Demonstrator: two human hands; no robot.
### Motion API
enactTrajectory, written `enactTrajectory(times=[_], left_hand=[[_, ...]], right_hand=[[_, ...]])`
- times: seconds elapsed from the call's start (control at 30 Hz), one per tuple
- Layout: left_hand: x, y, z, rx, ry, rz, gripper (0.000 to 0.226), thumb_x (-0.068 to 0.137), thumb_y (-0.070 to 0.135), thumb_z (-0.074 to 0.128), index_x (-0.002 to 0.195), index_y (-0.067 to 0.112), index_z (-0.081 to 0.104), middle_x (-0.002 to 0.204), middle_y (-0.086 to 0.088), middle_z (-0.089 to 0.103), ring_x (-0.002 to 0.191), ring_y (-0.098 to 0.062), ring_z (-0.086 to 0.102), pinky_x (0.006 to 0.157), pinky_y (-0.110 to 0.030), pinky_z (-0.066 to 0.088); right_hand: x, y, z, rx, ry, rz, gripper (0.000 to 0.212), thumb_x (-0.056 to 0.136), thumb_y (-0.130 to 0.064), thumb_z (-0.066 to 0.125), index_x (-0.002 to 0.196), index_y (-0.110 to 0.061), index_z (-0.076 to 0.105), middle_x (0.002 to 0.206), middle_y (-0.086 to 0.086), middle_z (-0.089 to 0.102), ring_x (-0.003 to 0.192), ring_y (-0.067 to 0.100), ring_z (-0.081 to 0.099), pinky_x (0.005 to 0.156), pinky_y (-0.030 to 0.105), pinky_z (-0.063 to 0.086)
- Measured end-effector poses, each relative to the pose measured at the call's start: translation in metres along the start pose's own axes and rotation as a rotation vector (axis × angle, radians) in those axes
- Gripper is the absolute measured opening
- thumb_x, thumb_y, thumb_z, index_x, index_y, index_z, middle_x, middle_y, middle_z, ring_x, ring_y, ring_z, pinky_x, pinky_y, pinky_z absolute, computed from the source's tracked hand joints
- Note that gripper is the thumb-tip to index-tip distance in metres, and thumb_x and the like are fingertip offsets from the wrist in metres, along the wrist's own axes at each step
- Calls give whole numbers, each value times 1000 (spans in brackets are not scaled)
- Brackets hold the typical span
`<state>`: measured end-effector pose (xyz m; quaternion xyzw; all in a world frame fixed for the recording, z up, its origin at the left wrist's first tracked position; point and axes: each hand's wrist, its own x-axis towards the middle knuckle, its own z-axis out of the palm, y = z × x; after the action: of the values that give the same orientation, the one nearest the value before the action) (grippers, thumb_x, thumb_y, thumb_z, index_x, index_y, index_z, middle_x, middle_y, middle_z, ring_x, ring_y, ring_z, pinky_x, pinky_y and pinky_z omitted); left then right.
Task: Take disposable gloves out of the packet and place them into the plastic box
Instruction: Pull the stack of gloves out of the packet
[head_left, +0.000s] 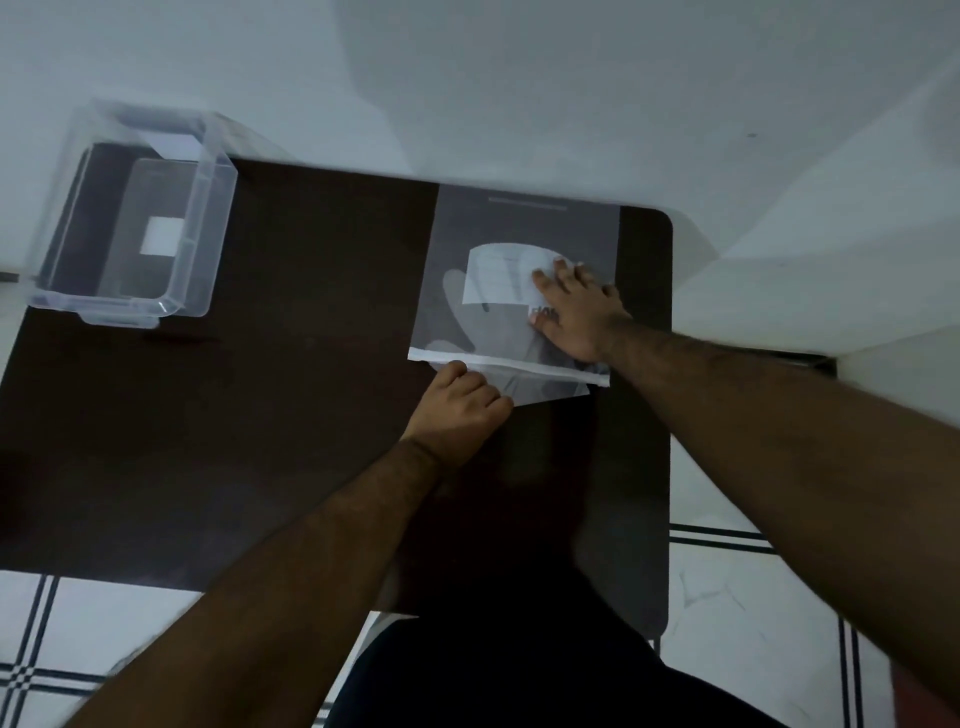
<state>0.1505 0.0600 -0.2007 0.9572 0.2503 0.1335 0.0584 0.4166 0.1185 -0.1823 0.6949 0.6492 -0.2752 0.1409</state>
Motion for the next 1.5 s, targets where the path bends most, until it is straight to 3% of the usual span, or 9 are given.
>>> enactTrajectory(times=[0.2, 0.37, 0.5, 0.57, 0.8, 0.97, 1.1, 1.3, 1.5], left_hand=[[-28, 12, -9, -4, -29, 66, 15, 83, 12, 83, 96, 15, 76, 89, -5, 76, 86, -29, 71, 93, -47, 52], [-56, 16, -10, 10, -12, 96, 6, 90, 10, 76, 91, 16, 74, 83, -5, 73, 81, -29, 69, 95, -45, 46], [-75, 19, -13, 6, 26, 73, 11, 96, 8, 71, 89, 17, 72, 82, -4, 72, 79, -27, 67, 93, -44, 48], [-83, 21, -15, 4, 23, 56, 11, 96, 8, 71, 89, 17, 72, 83, -4, 72, 79, -27, 67, 92, -44, 48], [-114, 33, -27, 12, 53, 24, 15, 99, 10, 68, 87, 17, 73, 80, -3, 70, 76, -27, 67, 90, -43, 52], [-136, 50, -35, 28, 63, -35, 29, 108, 15, 55, 87, 16, 74, 79, -4, 70, 75, -27, 66, 91, -43, 53], [-157, 63, -33, 17, 50, -98, 21, 105, 24, 66, 87, 16, 75, 80, -3, 71, 76, -26, 67, 91, -43, 52], [-192, 69, -29, -6, -9, -111, 7, 96, 12, 71, 97, 15, 77, 87, -3, 73, 84, -26, 69, 96, -45, 49], [-222, 54, -28, -24, -13, -71, 7, 97, 12, 72, 99, 14, 78, 92, -4, 76, 86, -28, 70, 93, -45, 52]], right_hand=[[1, 4, -4, -17, 1, -6, 84, 108, -66, 41, 174, -30, 2, 183, 8, -8, 167, 39, -3, 129, 72, 12], [2, 6, -3, -66, 25, -22, 86, 107, -64, 43, 173, -27, 4, 182, 11, -4, 167, 41, 1, 128, 74, 11], [-11, -20, 8, -58, 210, -65, 71, 112, -50, 43, 171, -15, 25, 180, 16, 17, 165, 42, 15, 131, 66, 14], [-24, -40, 20, -73, 213, -172, 66, 111, -50, 42, 168, -18, 32, 178, 15, 23, 164, 41, 20, 131, 64, 18], [-43, -61, 47, -238, 111, -248, 78, 108, -67, 31, 173, -26, 13, 181, 12, 10, 166, 42, 12, 128, 70, 19], [-41, -54, 42, -279, 131, -272, 77, 108, -68, 26, 172, -28, 13, 181, 11, 13, 165, 41, 15, 127, 72, 19], [-47, -56, 46, -307, 150, -267, 77, 107, -67, 28, 171, -26, 16, 180, 12, 14, 164, 43, 17, 126, 75, 18], [-73, -80, 66, -271, 231, -329, 71, 110, -59, 33, 169, -21, 29, 178, 13, 24, 165, 38, 20, 129, 70, 16], [-126, -116, 114, -246, 339, -419, 68, 111, -58, 32, 167, -19, 36, 177, 12, 28, 166, 34, 18, 132, 65, 9]])
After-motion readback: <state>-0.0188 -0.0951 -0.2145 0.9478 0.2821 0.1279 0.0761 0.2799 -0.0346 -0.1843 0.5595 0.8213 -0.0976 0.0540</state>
